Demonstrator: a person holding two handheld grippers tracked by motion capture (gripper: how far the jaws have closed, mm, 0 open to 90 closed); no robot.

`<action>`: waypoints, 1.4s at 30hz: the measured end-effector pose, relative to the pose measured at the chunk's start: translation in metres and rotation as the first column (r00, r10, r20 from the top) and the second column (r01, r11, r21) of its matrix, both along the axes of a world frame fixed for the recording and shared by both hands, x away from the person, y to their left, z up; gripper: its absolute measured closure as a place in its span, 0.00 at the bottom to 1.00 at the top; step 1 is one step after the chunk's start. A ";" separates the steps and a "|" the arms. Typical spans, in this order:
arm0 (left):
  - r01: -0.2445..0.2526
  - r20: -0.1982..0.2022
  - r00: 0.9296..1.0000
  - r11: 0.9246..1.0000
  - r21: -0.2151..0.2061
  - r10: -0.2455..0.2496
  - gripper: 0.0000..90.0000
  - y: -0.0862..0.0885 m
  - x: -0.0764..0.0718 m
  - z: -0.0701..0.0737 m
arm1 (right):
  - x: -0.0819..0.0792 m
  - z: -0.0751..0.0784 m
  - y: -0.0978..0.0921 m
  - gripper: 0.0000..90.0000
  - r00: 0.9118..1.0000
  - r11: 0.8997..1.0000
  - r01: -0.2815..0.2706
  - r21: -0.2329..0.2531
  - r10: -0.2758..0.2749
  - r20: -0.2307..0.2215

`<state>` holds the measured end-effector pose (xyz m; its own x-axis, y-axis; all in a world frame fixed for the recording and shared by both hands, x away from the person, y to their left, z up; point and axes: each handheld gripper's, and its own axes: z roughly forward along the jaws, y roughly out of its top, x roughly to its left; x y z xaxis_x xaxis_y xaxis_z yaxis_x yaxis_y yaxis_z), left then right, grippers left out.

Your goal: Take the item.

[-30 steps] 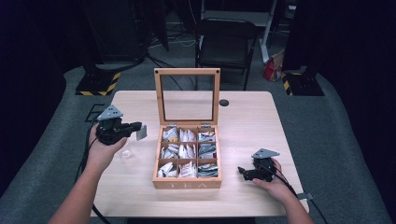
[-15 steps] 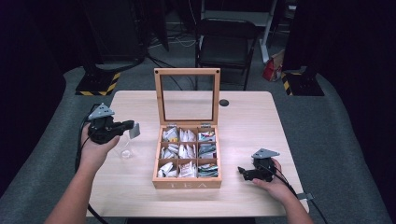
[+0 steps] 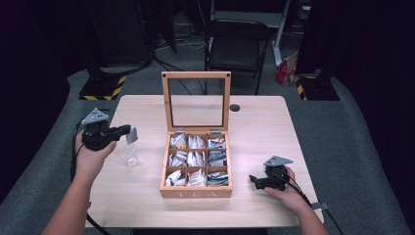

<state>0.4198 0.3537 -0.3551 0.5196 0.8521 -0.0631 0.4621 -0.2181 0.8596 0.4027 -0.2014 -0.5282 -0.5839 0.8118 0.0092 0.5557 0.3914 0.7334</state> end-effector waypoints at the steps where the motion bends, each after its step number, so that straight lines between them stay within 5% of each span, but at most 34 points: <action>1: -0.005 -0.002 1.000 1.000 -0.001 0.005 0.99 0.002 0.000 0.000 | 0.000 0.000 0.000 0.14 1.000 1.000 0.000 0.000 0.000 0.001; 42: -0.113 -0.094 0.989 0.994 -0.008 0.112 0.99 0.029 0.006 -0.050 | 0.000 0.000 0.000 0.14 1.000 1.000 -0.001 -0.001 0.001 0.002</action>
